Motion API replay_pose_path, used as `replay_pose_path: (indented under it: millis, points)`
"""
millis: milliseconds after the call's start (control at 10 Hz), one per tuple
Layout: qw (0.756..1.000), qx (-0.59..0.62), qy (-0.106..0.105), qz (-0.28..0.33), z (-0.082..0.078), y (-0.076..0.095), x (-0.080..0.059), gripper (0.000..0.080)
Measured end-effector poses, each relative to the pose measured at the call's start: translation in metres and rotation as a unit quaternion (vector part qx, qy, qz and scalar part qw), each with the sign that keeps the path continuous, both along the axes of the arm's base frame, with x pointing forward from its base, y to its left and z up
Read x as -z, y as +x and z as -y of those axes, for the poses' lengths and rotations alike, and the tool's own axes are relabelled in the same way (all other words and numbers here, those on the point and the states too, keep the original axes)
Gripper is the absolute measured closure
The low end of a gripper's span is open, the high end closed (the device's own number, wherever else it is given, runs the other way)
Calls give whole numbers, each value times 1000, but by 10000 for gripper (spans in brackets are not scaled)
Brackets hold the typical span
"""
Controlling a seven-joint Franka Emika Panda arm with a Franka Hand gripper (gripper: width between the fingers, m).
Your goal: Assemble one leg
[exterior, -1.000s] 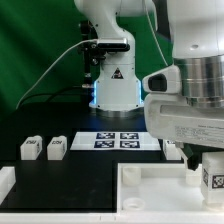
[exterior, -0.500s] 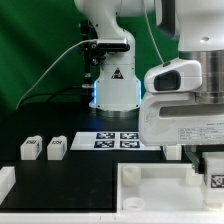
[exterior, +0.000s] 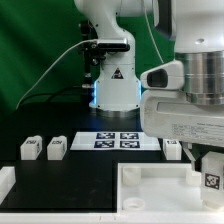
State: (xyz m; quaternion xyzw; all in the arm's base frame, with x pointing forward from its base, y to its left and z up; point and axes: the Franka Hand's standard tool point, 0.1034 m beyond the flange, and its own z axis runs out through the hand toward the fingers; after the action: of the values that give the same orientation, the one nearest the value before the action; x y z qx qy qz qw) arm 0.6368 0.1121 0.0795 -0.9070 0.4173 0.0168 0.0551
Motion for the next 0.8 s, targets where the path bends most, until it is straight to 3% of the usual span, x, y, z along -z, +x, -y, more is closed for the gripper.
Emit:
replay_pose_path:
  millis: [100,300,600,800]
  points:
    - [993,121,9,-9,2,-1,1,505]
    - [955,293,34,-23,5,-4,1,505]
    - [957,289,34,-24,3,-5,2,505]
    - [984,176,21,-10,-3,-6,2,258]
